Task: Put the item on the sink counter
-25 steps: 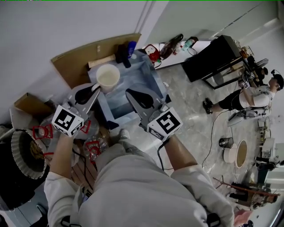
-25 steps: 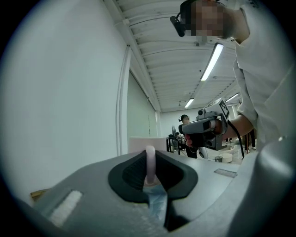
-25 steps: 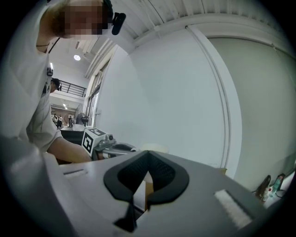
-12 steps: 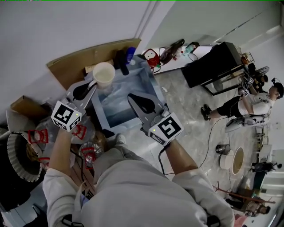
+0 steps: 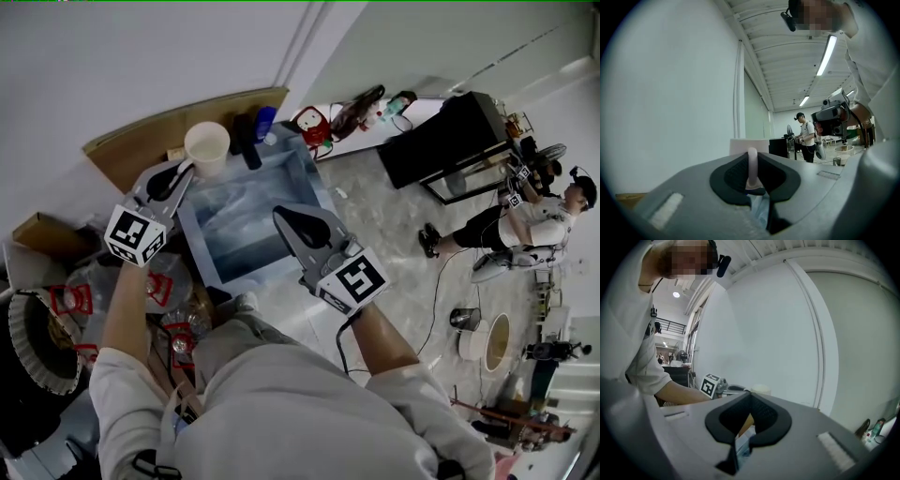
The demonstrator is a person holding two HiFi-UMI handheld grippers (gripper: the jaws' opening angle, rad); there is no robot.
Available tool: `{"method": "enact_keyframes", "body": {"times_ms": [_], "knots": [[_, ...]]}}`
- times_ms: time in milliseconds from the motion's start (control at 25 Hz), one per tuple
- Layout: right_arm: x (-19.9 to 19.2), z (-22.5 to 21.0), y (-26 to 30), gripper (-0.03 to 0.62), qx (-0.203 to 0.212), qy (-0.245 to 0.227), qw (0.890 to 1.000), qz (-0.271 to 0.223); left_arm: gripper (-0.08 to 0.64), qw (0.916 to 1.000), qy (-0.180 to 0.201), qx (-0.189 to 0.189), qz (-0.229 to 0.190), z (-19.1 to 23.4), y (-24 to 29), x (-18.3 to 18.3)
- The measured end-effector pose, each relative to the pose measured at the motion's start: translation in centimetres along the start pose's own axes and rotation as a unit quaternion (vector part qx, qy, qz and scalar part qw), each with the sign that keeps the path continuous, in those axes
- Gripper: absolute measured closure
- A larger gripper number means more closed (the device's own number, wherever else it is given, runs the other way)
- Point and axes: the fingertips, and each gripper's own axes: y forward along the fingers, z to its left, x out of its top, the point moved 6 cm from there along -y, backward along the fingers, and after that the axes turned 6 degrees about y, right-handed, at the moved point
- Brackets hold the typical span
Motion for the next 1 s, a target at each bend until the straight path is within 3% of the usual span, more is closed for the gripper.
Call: {"method": "enact_keyframes", "body": {"times_ms": [1000], "knots": [[-4.7, -5.8, -1.3, 0.588, -0.022, 0.021, 0.998, 0.047, 0.522, 0.9977, -0.028, 0.053, 0.032, 3.2, 5.7, -10.3]]}}
